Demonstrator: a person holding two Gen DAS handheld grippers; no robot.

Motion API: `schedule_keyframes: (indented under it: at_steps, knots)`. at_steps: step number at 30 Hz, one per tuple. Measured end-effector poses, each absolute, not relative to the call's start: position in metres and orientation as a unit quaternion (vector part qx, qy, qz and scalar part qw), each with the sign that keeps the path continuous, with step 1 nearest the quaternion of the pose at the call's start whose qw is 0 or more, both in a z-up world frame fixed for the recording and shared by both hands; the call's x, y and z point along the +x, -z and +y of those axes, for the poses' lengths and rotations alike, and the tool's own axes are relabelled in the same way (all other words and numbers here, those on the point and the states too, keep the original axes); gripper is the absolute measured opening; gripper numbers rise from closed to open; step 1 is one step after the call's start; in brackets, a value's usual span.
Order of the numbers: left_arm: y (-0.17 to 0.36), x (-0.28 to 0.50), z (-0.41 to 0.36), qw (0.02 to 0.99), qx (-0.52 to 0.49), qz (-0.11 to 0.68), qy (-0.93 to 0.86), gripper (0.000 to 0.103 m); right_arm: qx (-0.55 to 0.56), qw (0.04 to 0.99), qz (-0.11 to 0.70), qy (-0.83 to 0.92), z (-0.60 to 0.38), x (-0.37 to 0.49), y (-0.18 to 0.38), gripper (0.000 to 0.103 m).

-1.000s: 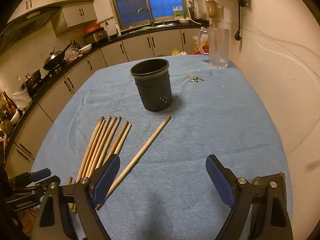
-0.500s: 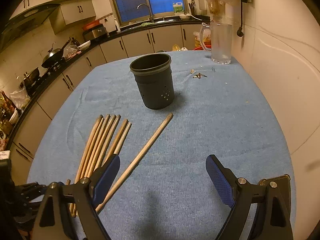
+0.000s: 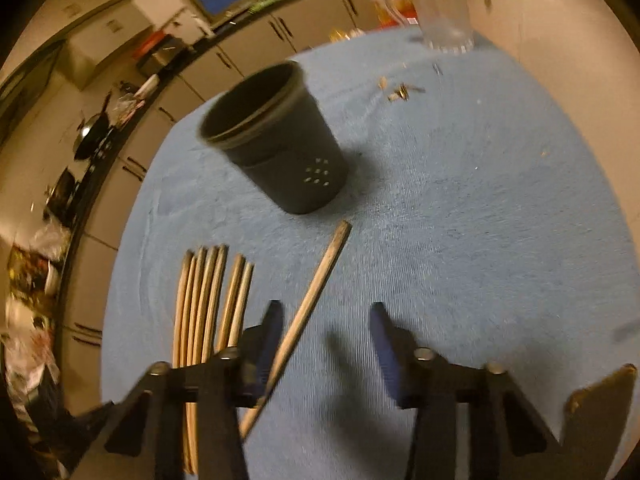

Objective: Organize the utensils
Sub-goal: 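Grasp a wooden chopstick with the left tool while the right tool grasps another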

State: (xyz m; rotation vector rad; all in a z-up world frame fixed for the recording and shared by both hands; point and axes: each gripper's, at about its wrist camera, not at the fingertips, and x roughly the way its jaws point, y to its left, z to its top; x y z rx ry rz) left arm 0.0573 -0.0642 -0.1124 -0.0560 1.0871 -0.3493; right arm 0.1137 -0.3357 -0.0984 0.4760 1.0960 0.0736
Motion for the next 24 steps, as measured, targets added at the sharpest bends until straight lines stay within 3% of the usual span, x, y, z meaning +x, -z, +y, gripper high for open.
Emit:
schedule_keyframes:
  at_steps: [2,18,24]
  knots:
    - [0.108,0.063,-0.062,0.844,-0.039,0.507,0.167,0.007,0.229,0.822,0.520,-0.029,-0.337,0.125,0.102,0.037]
    - [0.037,0.100,-0.037,0.875,-0.100,0.438,0.180,0.007,0.183,0.808,0.559,0.033,-0.305,0.188,0.116,0.031]
    - [0.010,0.105,-0.038,0.885,-0.099,0.414,0.187,0.007,0.152,0.814,0.560,0.035,-0.291,0.192,0.115,0.012]
